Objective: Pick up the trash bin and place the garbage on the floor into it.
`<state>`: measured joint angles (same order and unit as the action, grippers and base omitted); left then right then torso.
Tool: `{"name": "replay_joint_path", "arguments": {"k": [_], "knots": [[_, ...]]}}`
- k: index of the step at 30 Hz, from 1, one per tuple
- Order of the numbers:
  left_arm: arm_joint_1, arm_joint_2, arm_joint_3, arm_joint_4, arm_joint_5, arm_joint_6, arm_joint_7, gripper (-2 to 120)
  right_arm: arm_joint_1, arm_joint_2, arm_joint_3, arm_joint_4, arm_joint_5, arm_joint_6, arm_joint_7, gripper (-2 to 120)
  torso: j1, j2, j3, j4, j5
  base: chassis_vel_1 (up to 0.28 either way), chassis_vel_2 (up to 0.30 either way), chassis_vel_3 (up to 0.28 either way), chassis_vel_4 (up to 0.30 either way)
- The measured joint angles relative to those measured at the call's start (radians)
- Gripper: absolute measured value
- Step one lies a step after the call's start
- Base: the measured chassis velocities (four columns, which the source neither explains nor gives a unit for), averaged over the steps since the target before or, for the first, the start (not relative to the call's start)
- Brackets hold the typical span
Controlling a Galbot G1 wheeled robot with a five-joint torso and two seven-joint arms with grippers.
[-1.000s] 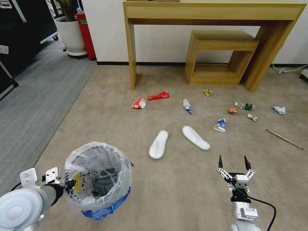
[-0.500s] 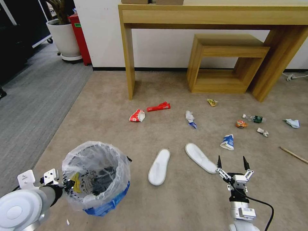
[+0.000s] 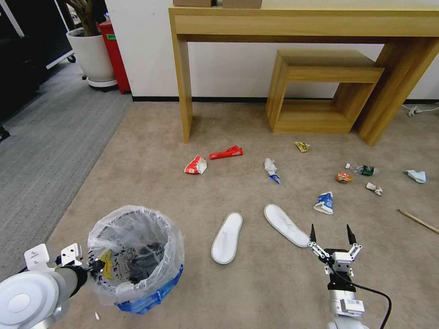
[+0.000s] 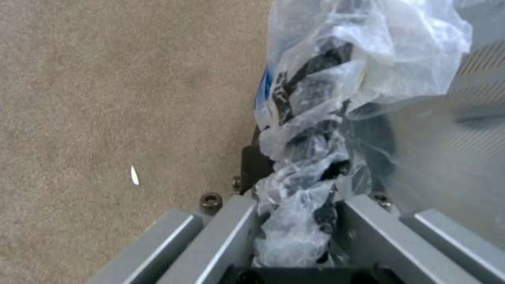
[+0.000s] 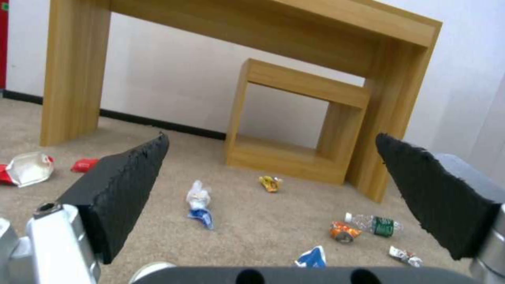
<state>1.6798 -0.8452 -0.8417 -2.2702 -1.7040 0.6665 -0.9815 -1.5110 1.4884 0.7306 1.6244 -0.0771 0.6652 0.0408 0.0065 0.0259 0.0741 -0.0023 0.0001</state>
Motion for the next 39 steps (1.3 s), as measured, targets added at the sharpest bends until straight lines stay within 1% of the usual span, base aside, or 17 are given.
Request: {"name": "replay_joint_path", "arguments": {"k": [18,32,36,39], "knots": [[-0.014,0.012,0.002,0.009,-0.007,-0.01,-0.002,0,0.01,0.001,-0.007,-0.008,-0.003,-0.005,-0.009,100,0.0,0.0,0.0,0.0001,-0.0001,-0.009,0.006,0.009,-0.009],[-0.019,0.003,0.011,0.003,-0.003,-0.014,-0.001,0,0.017,-0.001,-0.008,-0.027,0.016,0.028,-0.005,100,0.0,0.0,0.0,0.0001,0.0,-0.027,0.034,0.032,-0.036],[-0.019,0.012,0.007,0.008,-0.006,-0.016,-0.001,0,0.017,-0.007,-0.008,-0.023,0.015,0.019,0.007,100,0.0,0.0,0.0,0.0,0.0,0.0,0.0,0.0,0.0],[-0.024,0.017,0.005,0.01,-0.01,-0.019,-0.001,0,0.02,-0.012,-0.006,-0.004,0.014,-0.008,0.016,100,0.0,0.0,0.0,0.0001,0.0,0.0,0.0,0.0,0.0]]}}
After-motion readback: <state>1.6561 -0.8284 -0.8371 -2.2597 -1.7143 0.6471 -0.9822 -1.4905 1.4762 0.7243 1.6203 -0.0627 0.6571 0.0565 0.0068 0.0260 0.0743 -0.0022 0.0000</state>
